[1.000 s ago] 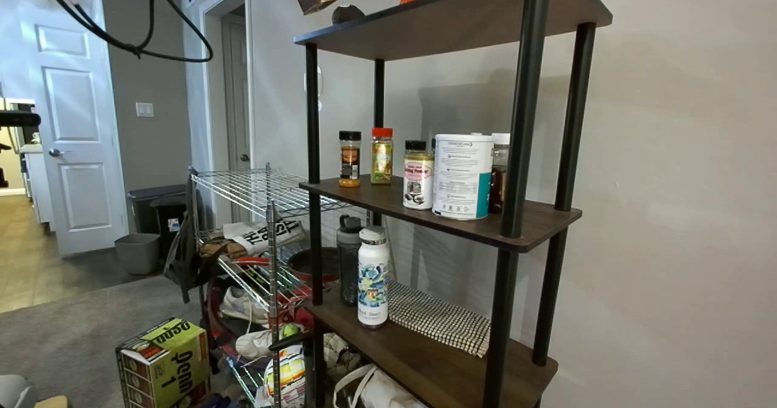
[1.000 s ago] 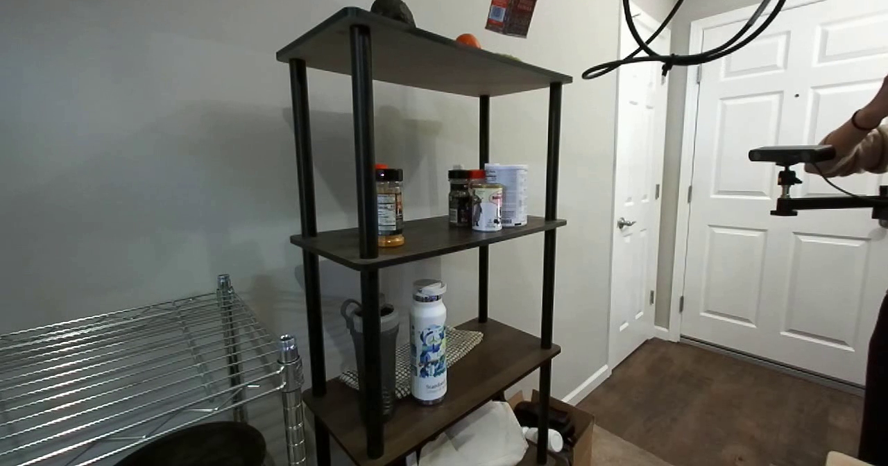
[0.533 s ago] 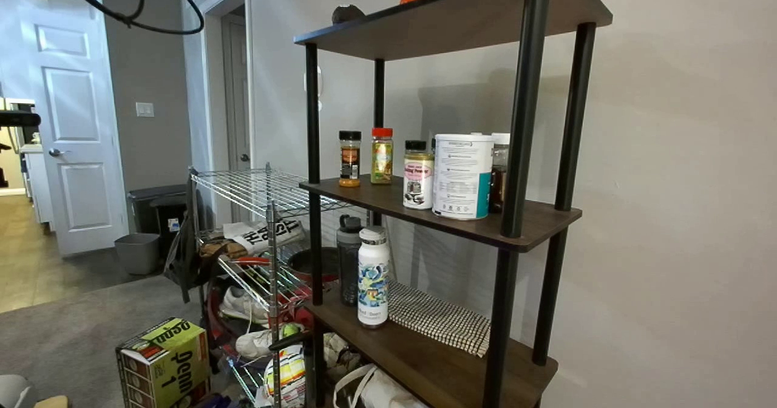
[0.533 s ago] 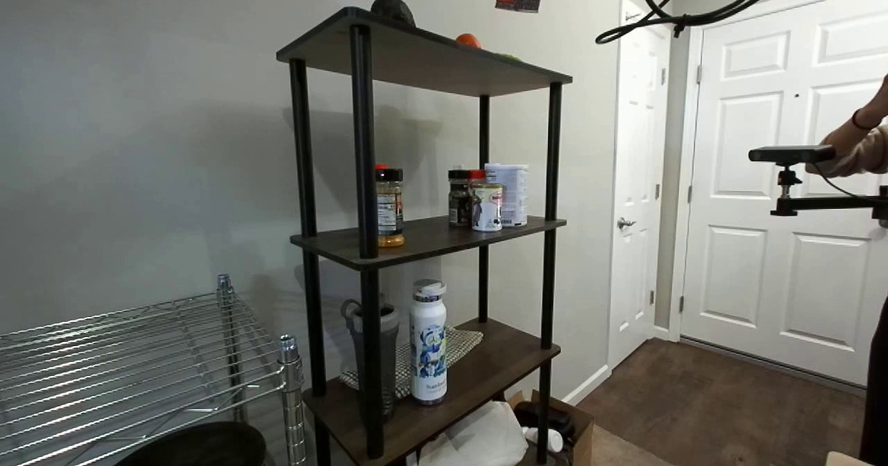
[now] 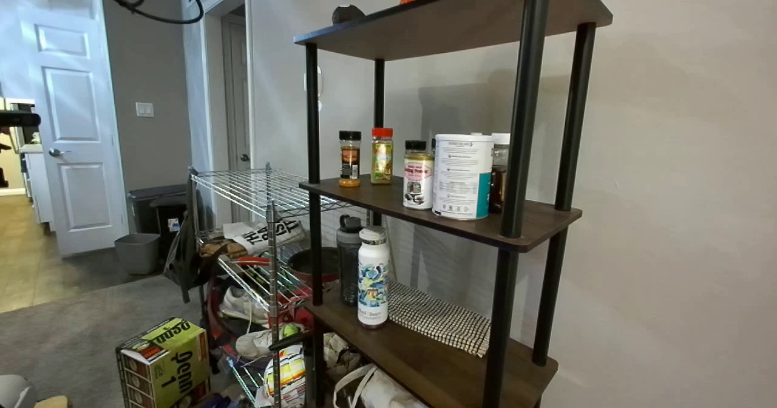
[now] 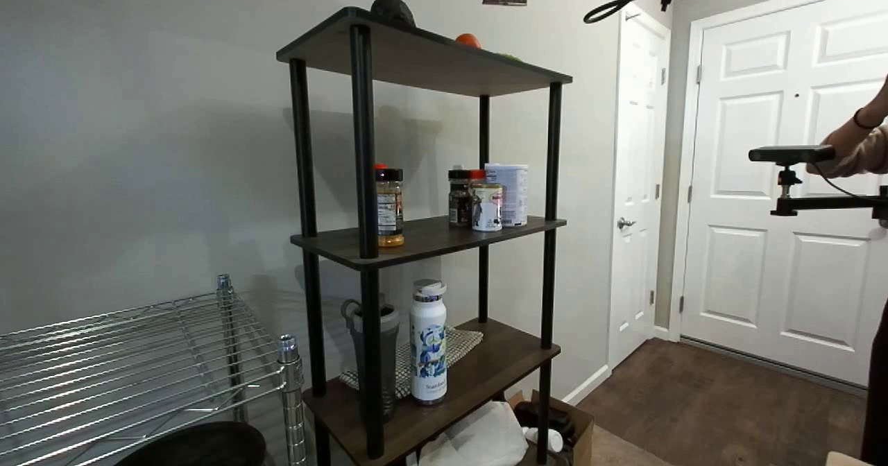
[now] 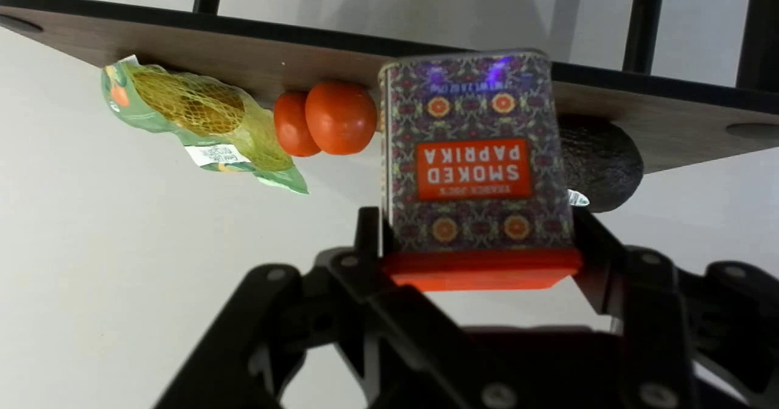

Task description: Push the bottles aside, then move the small container to the top shelf

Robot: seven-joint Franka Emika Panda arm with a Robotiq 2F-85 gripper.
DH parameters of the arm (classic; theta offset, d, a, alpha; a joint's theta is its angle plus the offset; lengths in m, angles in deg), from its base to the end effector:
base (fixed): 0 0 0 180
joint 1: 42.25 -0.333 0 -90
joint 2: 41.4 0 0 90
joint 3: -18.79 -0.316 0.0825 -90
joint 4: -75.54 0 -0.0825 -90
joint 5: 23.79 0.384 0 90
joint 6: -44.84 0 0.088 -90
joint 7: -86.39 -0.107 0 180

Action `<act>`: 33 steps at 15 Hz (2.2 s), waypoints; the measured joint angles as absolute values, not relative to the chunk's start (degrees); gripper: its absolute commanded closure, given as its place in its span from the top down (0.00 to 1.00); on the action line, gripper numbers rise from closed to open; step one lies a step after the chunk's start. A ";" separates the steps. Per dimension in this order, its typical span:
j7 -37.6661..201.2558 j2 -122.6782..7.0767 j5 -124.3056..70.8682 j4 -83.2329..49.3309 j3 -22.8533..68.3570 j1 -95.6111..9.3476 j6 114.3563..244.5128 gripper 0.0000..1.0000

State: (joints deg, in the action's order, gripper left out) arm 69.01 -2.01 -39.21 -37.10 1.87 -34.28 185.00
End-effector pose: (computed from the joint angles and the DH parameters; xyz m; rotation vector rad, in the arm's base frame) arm 0.3411 0.1272 0.8419 2.4351 0.0084 1.6623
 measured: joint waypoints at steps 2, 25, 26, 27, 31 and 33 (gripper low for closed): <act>69.01 -4.01 -39.38 -34.64 1.14 -34.27 183.55 0.49; 68.38 -25.87 -43.49 -11.90 -1.48 -37.42 170.72 0.49; 68.36 -26.78 -43.60 -11.08 -1.17 -37.60 170.60 0.49; 68.31 -27.67 -43.66 -10.30 -0.74 -37.98 170.52 0.49; 68.12 -30.52 -43.70 -7.71 1.03 -39.65 170.15 0.49; 68.05 -31.46 -43.70 -6.78 1.94 -40.44 170.07 0.49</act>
